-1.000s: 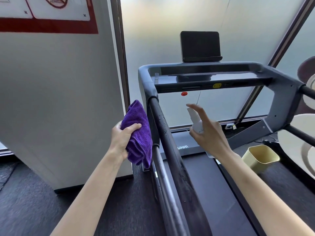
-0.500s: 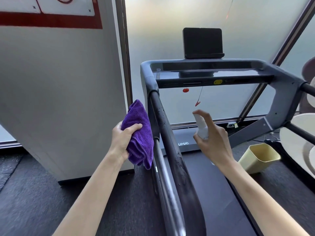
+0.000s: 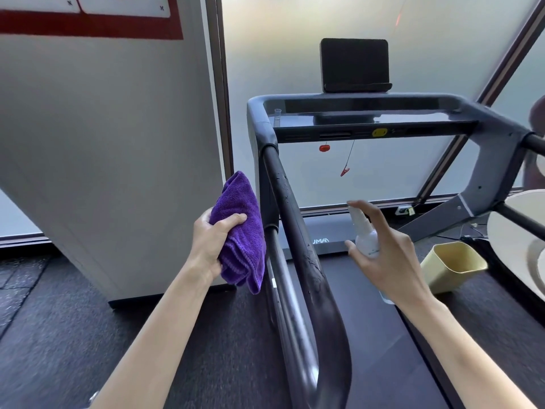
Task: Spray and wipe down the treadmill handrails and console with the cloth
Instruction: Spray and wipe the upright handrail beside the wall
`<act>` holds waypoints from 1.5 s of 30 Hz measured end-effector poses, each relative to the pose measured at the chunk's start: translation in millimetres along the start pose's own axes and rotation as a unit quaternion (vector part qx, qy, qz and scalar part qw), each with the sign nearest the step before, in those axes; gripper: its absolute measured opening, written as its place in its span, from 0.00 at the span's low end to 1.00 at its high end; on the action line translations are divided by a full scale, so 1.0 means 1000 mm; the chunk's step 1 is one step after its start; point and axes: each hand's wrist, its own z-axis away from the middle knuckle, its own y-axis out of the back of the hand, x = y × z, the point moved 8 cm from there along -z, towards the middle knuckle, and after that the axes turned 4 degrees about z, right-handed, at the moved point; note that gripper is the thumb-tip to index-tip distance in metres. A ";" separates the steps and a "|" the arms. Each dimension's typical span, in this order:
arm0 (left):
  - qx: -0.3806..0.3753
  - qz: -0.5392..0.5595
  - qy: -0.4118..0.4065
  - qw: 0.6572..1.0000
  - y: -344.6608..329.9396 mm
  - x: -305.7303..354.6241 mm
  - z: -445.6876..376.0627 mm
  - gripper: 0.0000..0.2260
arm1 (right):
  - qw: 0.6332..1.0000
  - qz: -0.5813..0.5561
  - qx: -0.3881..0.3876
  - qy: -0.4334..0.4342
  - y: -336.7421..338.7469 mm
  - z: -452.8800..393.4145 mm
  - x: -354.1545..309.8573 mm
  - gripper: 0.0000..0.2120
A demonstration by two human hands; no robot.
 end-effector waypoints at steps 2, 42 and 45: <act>0.001 -0.001 0.001 1.000 -0.002 0.000 0.003 0.10 | 1.000 -0.001 -0.005 0.006 0.002 0.007 0.000 0.32; 0.000 0.020 0.003 1.000 -0.017 -0.013 0.061 0.09 | 0.995 -0.088 0.013 -0.044 0.022 0.090 -0.005 0.31; 0.006 0.032 0.007 0.999 -0.016 -0.009 0.054 0.08 | 0.992 -0.113 0.023 -0.055 0.019 0.082 -0.002 0.32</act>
